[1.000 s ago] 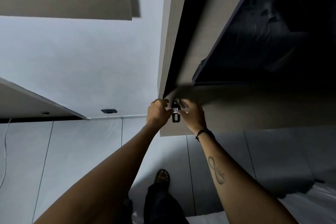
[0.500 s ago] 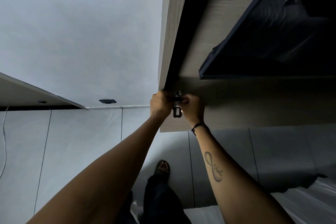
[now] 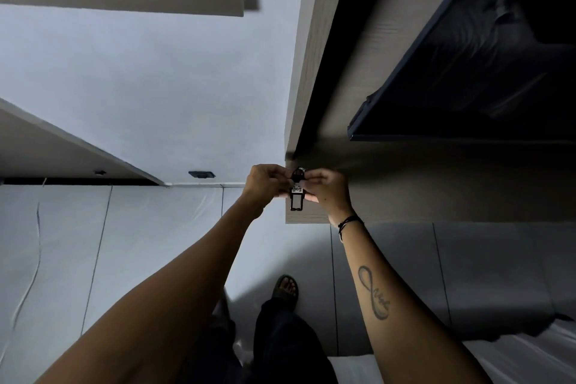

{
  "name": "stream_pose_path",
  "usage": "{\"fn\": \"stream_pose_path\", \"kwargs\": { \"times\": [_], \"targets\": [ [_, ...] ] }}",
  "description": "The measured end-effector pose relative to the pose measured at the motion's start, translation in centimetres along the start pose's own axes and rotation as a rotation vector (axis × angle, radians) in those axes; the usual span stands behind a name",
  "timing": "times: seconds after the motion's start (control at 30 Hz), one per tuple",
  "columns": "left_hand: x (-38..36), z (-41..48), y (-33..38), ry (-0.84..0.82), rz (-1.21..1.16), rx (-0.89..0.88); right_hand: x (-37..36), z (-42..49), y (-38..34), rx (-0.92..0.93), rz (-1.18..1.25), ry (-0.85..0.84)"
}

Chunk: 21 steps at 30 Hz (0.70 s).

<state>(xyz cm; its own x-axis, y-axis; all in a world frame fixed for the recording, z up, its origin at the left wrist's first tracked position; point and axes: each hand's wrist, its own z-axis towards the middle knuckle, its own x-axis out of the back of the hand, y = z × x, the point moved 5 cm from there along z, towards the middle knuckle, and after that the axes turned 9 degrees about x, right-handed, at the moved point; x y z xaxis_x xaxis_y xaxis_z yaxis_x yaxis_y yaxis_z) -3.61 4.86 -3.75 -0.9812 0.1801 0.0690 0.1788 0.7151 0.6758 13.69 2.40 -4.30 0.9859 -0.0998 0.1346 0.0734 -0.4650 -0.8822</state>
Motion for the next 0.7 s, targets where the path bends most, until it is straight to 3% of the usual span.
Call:
{"fn": "stream_pose_path", "kwargs": {
  "times": [0.47,0.7],
  "targets": [
    [19.0,-12.7,6.4,0.114,-0.046,-0.170,-14.3,-7.3,-15.9,0.281,0.025,-0.199],
    [30.2,-18.1,11.4,0.061,-0.093,-0.369,-23.5,-10.3,-24.9,0.453,0.014,-0.227]
  ]
}}
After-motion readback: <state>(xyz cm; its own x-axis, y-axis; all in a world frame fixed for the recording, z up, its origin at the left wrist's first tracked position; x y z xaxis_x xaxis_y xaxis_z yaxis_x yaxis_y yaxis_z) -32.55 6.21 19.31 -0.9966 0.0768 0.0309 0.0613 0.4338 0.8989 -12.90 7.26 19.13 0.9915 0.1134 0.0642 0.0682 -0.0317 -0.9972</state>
